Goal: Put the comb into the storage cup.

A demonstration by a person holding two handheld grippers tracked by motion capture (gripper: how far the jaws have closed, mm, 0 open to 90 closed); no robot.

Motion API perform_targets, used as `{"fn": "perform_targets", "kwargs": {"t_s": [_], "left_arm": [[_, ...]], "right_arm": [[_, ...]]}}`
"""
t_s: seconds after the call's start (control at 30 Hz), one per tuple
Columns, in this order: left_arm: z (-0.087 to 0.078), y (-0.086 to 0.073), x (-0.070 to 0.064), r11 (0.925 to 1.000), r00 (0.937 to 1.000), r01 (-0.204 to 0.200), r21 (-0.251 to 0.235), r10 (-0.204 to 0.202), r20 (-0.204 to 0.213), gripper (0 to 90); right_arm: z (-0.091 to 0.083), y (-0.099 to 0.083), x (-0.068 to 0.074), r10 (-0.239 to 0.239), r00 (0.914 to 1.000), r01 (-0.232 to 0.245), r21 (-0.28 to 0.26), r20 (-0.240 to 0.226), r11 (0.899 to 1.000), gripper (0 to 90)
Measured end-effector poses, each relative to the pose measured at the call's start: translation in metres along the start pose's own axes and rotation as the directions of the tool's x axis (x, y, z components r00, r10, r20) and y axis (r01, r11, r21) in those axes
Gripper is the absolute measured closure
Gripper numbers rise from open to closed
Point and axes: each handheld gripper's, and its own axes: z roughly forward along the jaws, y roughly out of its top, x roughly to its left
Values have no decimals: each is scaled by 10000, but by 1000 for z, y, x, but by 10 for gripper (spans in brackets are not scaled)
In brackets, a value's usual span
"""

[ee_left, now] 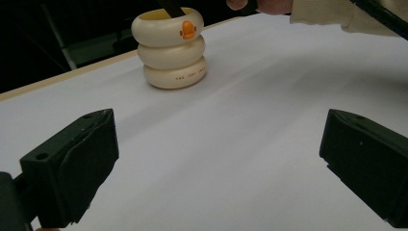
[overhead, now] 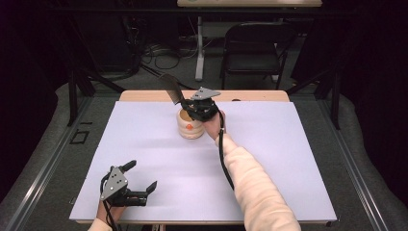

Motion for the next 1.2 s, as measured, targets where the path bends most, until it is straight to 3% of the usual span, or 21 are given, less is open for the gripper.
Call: {"fn": "perform_targets", "kwargs": {"t_s": [1.2], "left_arm": [[0,0,0,10000,10000,5,-11,-5,-10,1]], "right_arm": [[5,-9,-2,18,10000,-16,518,-35,9987,722]]}}
